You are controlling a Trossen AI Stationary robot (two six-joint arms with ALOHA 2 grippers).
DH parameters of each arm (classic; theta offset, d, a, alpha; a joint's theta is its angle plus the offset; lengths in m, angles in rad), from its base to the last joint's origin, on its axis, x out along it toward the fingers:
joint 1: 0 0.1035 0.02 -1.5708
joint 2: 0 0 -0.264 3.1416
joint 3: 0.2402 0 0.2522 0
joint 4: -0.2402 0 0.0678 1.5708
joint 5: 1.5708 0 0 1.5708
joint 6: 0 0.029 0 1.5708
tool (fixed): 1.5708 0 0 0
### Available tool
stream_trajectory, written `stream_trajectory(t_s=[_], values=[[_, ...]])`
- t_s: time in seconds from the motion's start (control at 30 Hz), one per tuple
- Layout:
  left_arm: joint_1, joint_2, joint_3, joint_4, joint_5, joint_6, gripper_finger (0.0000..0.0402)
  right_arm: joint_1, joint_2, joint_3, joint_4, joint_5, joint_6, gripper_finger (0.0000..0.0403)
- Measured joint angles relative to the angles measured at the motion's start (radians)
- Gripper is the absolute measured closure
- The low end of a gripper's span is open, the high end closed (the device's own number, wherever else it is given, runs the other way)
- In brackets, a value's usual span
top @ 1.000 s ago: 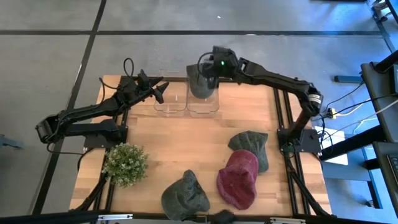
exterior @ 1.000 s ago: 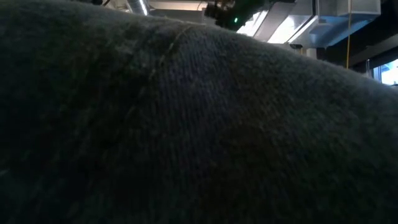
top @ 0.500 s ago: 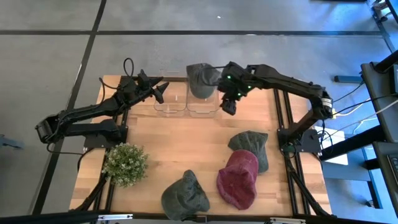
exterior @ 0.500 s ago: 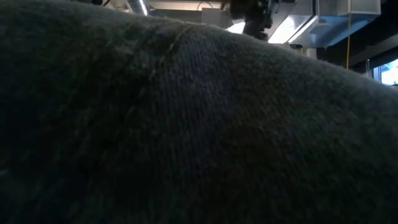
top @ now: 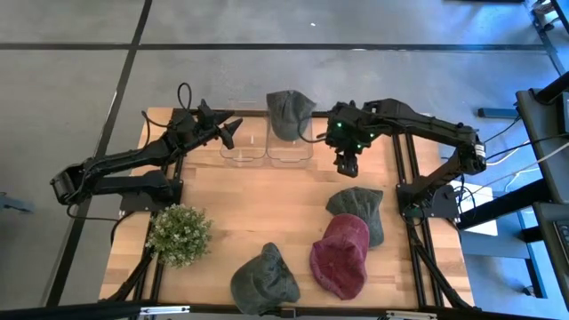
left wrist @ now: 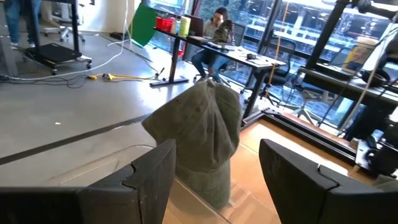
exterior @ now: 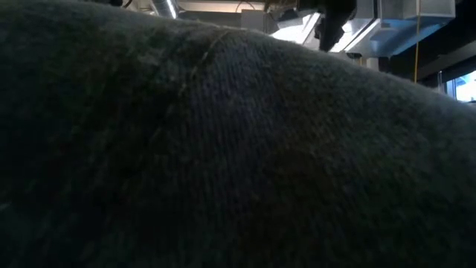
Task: Pick & Place hat
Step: Put the top black cap into the right transparent bin
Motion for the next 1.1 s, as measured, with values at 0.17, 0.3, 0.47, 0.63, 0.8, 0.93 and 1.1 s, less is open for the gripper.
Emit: stream_trajectory(t_s=[0.17,0.3,0.47,0.63,0.8,0.93,1.1], values=[[0.0,0.0,0.0,0.0,0.011,0.0,0.0174,0.025,-0.05,-0.222,0.045,0.04,0.018,0.0205],[0.0,0.0,0.0,0.0,0.019,0.0,0.0174,0.041,-0.117,-0.438,0.195,0.038,0.012,0.0205],[0.0,0.0,0.0,0.0,0.011,0.0,0.0174,0.041,-0.151,-0.645,0.27,0.051,-0.061,0.0205],[0.0,0.0,0.0,0.0,0.011,0.0,0.0174,0.041,-0.136,-0.783,0.33,0.052,-0.11,0.0205],[0.0,0.0,0.0,0.0,0.01,-0.001,0.0174,0.041,-0.134,-0.865,0.448,0.052,-0.11,0.0205],[0.0,0.0,0.0,0.0,0.008,-0.003,0.0174,0.04,-0.134,-0.899,0.555,0.052,-0.11,0.0205],[0.0,0.0,0.0,0.0,-0.011,-0.003,0.0174,0.04,-0.127,-0.949,0.632,0.052,-0.109,0.0207]])
